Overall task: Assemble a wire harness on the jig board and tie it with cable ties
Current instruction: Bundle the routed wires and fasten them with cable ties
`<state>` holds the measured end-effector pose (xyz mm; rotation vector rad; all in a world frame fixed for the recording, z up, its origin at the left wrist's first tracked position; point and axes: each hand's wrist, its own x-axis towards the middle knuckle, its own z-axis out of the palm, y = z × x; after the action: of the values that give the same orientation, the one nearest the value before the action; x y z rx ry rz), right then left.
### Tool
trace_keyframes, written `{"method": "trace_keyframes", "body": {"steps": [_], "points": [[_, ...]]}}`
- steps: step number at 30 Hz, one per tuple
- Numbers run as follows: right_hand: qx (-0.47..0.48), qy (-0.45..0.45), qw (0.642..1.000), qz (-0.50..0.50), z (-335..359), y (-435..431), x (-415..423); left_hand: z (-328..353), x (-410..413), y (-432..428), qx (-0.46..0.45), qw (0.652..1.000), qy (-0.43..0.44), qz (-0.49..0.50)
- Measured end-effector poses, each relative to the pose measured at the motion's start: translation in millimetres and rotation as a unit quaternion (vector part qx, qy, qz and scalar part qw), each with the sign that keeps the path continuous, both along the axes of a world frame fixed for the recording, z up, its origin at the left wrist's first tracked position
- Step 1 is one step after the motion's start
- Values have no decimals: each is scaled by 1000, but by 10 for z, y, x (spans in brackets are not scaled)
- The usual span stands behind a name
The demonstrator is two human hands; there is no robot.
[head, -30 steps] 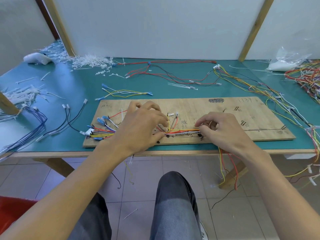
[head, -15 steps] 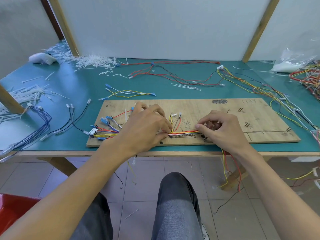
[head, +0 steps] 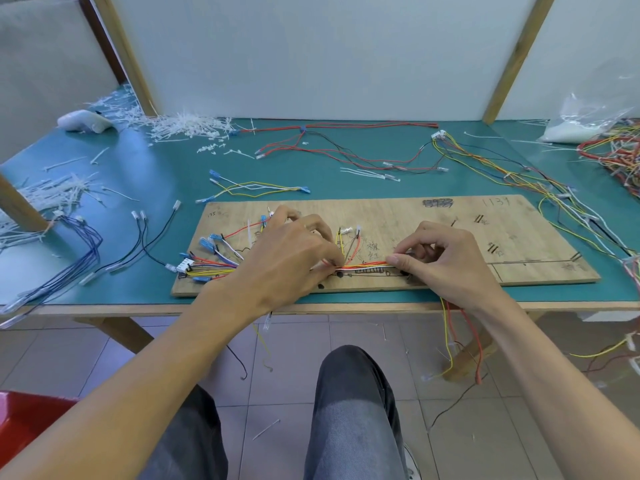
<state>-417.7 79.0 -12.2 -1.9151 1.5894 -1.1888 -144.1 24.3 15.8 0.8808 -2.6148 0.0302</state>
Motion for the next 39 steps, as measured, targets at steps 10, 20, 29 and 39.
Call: {"method": "trace_keyframes", "body": {"steps": [10, 20, 29, 39], "points": [[40, -4, 998, 51, -35, -31, -165, 17, -63, 6, -52, 997, -49, -17], [33, -13, 998, 57, -75, -36, -168, 26, -73, 18, -42, 996, -73, -22], [72, -4, 994, 82, -55, -43, -261, -5, -50, -9, -11, 995, -97, -10], [90, -7, 992, 92, -4, -38, -270, 22, -51, -23, 9, 996, -90, -16]]}}
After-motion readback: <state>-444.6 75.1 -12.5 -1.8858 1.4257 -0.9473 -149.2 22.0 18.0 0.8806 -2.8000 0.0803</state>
